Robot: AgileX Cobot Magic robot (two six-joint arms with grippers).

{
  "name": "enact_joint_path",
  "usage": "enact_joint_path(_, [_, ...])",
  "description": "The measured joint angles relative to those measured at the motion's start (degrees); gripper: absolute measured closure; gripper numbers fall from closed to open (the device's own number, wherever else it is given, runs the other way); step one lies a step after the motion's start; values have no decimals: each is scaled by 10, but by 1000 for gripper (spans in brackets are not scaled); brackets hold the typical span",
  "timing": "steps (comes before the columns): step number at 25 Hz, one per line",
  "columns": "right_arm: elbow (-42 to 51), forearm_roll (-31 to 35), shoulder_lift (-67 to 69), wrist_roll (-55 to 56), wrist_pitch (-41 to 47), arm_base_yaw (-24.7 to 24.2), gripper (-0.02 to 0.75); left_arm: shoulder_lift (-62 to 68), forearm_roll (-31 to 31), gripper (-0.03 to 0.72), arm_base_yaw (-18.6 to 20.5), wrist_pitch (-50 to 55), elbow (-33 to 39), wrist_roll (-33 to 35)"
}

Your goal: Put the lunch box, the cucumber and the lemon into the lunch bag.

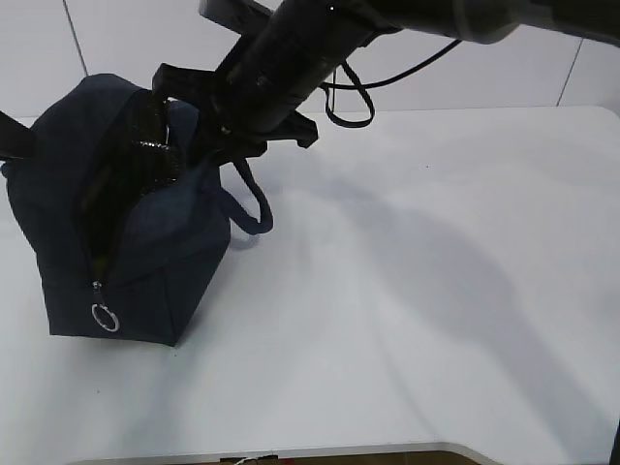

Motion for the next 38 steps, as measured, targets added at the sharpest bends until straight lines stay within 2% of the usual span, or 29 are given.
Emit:
enact_joint_path(3, [0, -3, 0, 0, 0, 0, 714, 0, 0, 677, 0, 0, 0, 0])
enact_joint_path(9, [0, -30, 0, 0, 8, 0, 722, 0, -2, 677, -20, -2, 0, 1])
enact_joint_path(14, [0, -98, -14, 10, 32, 0, 724, 0, -6, 677, -53, -33, 0, 3])
enact_joint_path(23, [2, -179, -65, 15, 77, -11, 725, 0, -43, 677, -151, -112, 3, 4])
enact_joint_path(30, [2, -199, -89, 15, 112, -51, 726, 0, -58, 678, -246, -199, 3, 4])
enact_joint_path(34, [2, -226, -107, 8, 129, -58, 726, 0, -63, 678, -294, -258, 3, 4])
enact_joint_path(38, [2, -252, -119, 7, 141, -58, 727, 20, -71, 678, -313, -276, 3, 4])
